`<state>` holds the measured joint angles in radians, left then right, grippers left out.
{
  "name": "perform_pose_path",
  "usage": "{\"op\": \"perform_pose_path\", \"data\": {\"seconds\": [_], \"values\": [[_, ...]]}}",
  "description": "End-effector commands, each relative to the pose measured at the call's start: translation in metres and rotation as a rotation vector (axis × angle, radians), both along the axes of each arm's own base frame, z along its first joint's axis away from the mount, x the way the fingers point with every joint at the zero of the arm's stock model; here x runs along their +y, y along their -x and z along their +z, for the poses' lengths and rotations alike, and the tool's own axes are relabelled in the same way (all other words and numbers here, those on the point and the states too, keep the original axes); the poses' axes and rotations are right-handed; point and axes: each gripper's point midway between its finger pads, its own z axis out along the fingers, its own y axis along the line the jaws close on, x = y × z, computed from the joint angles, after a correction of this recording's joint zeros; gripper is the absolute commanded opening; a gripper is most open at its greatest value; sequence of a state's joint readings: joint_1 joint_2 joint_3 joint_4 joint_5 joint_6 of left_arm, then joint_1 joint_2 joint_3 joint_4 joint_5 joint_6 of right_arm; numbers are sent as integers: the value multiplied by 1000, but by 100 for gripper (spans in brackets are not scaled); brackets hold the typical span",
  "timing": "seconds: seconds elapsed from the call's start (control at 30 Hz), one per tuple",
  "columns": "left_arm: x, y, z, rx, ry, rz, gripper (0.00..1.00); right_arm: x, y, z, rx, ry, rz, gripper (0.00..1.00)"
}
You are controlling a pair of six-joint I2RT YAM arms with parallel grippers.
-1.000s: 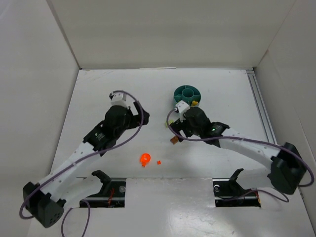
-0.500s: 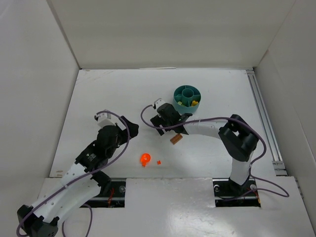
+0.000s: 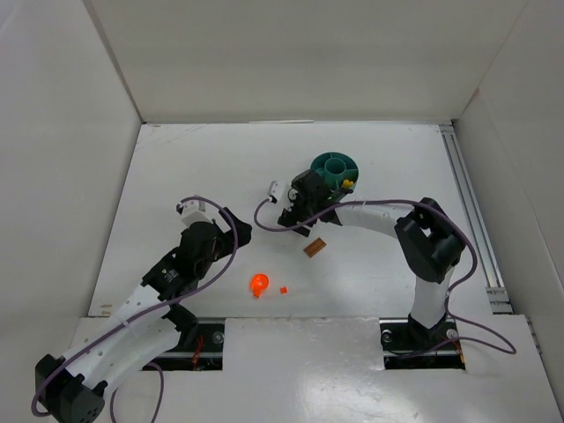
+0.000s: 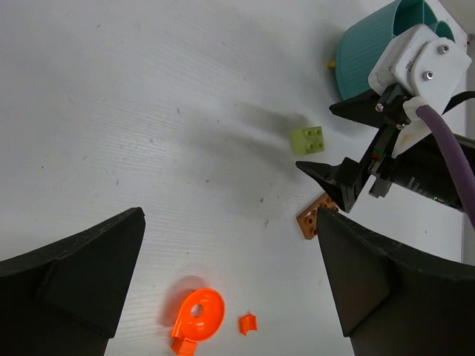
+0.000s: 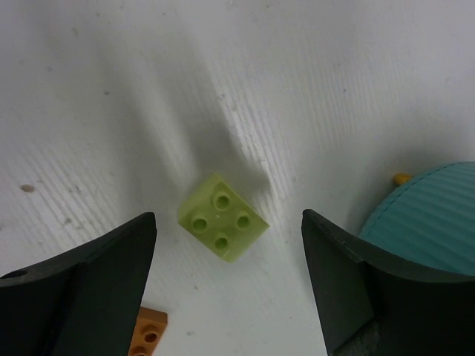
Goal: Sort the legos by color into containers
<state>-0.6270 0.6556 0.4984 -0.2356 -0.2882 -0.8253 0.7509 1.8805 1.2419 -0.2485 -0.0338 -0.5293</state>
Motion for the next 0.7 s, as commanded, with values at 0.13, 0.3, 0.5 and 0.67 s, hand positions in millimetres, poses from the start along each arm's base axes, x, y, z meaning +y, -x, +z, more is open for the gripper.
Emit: {"op": "perform_pose_path", "data": {"seconds": [0.13, 0.3, 0.5, 0.67], "values": [[-7, -6, 14, -57, 18, -26, 100, 0, -6, 4, 58, -37, 151, 78], [-7, -6, 14, -57, 18, -26, 100, -3, -4, -6, 66, -7, 175, 78], [-7, -6, 14, -57, 18, -26, 100, 2, -13, -5, 36, 7, 164, 56], [-7, -6, 12, -50, 12, -26, 100, 4, -14, 1, 25, -9, 158, 31]]}}
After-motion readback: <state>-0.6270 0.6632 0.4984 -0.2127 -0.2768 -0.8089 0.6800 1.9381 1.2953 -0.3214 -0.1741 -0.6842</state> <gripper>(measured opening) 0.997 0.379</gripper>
